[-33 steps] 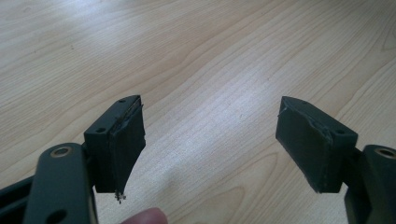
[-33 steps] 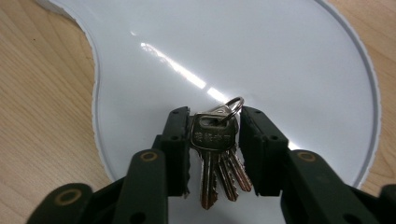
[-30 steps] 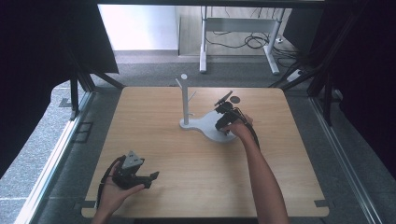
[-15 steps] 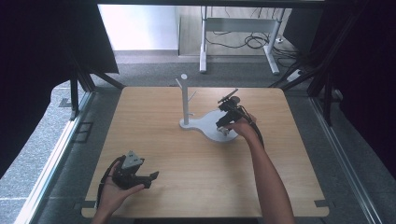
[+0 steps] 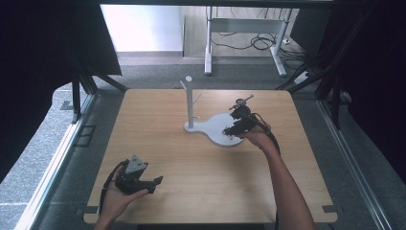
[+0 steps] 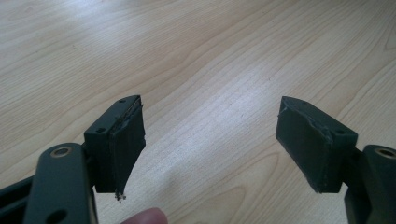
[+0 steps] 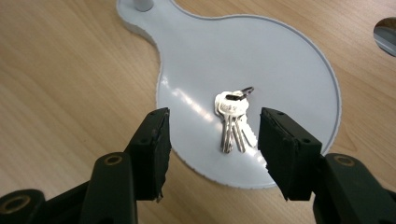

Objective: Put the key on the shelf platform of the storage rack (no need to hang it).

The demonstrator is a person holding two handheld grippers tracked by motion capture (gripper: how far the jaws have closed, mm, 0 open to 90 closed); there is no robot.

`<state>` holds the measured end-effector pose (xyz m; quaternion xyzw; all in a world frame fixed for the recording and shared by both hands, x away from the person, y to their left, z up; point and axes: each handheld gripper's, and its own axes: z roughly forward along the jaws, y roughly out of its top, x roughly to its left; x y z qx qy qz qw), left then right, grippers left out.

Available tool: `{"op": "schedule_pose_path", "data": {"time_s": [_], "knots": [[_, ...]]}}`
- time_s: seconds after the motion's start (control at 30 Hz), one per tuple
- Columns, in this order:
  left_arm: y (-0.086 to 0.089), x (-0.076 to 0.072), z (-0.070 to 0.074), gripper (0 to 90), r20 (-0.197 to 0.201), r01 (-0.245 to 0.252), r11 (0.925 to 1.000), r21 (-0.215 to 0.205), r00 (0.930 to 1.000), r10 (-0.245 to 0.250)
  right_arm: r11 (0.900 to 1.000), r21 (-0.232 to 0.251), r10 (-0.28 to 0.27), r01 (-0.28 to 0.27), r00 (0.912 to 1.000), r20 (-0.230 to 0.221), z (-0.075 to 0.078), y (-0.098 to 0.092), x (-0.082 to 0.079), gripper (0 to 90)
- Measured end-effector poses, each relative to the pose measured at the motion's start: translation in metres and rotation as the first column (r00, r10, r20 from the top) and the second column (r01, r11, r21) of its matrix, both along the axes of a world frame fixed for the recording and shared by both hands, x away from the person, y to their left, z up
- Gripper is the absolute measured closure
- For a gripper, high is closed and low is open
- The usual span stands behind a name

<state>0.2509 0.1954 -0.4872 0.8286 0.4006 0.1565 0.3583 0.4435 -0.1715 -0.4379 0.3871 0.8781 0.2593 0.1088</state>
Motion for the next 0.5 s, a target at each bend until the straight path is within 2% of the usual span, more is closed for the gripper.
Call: {"op": "schedule_pose_path", "data": {"time_s": [0.23,0.5], "knots": [[-0.001,0.001,-0.002,24.2,-0.003,0.000,1.0000,0.008,1.0000,0.000,0.999,0.004,0.042,-0.042,0.9985,0.035,0.001,-0.014,-0.028,45.1],[-0.007,0.001,-0.005,24.2,-0.009,0.011,0.9998,0.018,0.9999,-0.010,0.998,0.059,0.035,-0.038,0.9975,0.061,-0.007,-0.034,-0.061,45.3]]}}
